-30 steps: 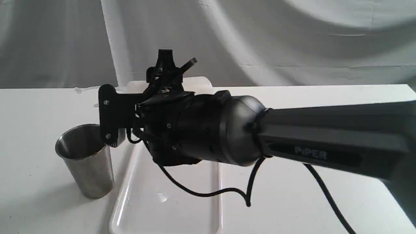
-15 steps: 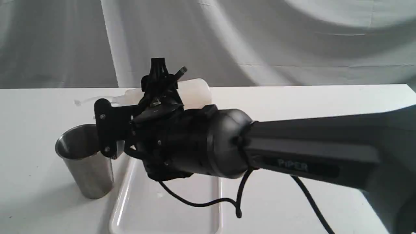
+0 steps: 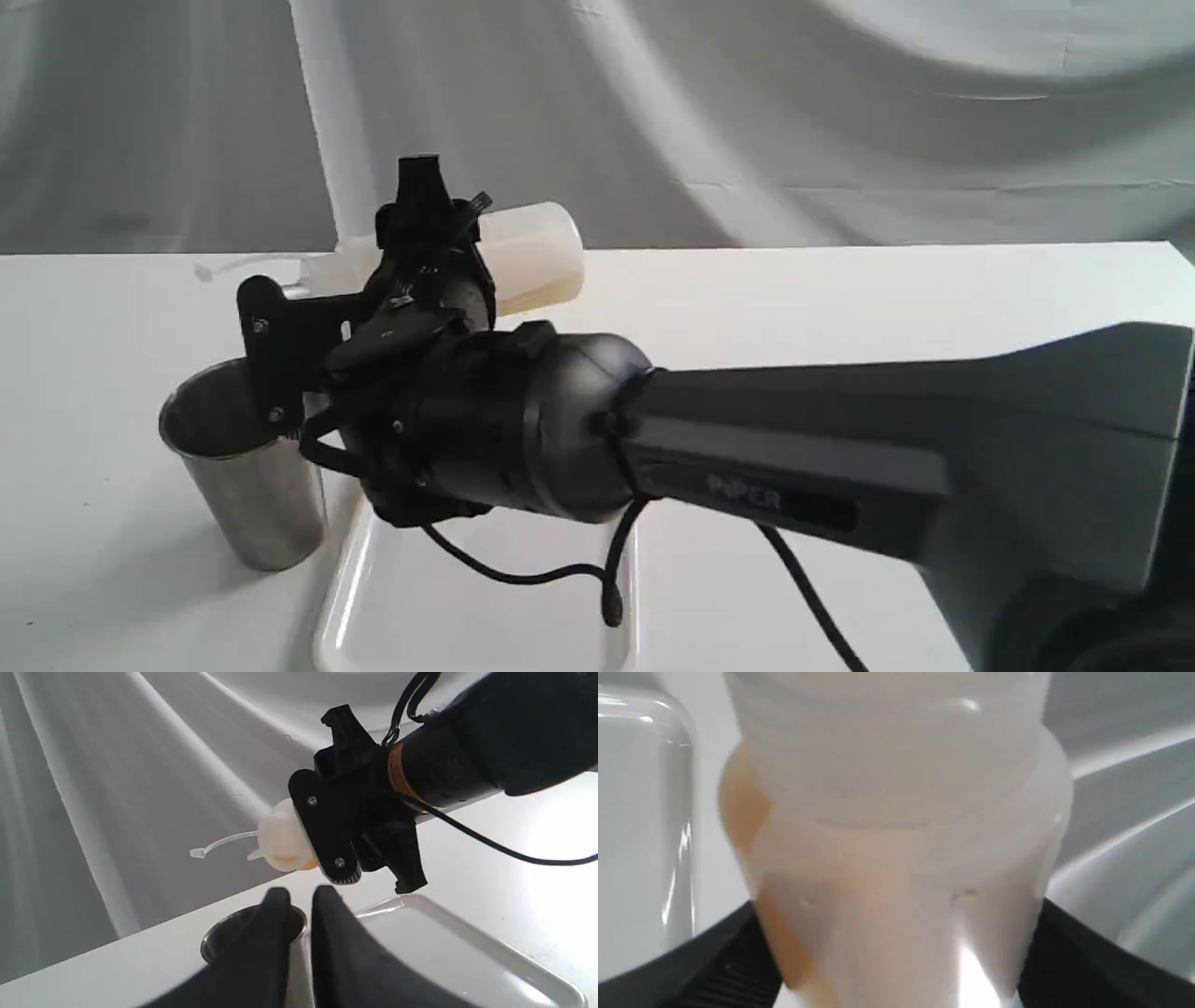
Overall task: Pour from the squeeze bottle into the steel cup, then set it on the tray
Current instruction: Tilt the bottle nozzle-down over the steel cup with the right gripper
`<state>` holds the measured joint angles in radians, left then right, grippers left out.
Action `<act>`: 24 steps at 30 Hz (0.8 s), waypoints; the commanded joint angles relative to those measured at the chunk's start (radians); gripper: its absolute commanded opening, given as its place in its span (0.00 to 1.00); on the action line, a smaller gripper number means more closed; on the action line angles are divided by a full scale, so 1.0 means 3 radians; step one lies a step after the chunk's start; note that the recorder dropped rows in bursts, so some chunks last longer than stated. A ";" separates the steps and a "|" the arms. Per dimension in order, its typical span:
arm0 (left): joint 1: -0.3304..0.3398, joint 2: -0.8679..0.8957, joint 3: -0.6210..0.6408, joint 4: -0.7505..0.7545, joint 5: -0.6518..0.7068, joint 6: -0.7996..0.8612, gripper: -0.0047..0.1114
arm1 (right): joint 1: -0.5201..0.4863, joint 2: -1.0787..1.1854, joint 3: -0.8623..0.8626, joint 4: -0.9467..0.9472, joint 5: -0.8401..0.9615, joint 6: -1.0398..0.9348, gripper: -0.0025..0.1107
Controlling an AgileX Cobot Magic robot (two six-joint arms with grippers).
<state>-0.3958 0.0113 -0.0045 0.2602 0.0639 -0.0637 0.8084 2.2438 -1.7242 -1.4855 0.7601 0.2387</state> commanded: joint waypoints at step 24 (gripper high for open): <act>0.0007 0.0010 0.0015 -0.0008 -0.0022 -0.0010 0.11 | 0.0100 -0.0007 -0.0031 -0.0620 0.0214 -0.0186 0.41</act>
<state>-0.3958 0.0113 -0.0045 0.2602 0.0639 -0.0637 0.8366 2.2573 -1.7242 -1.6289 0.7992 0.2038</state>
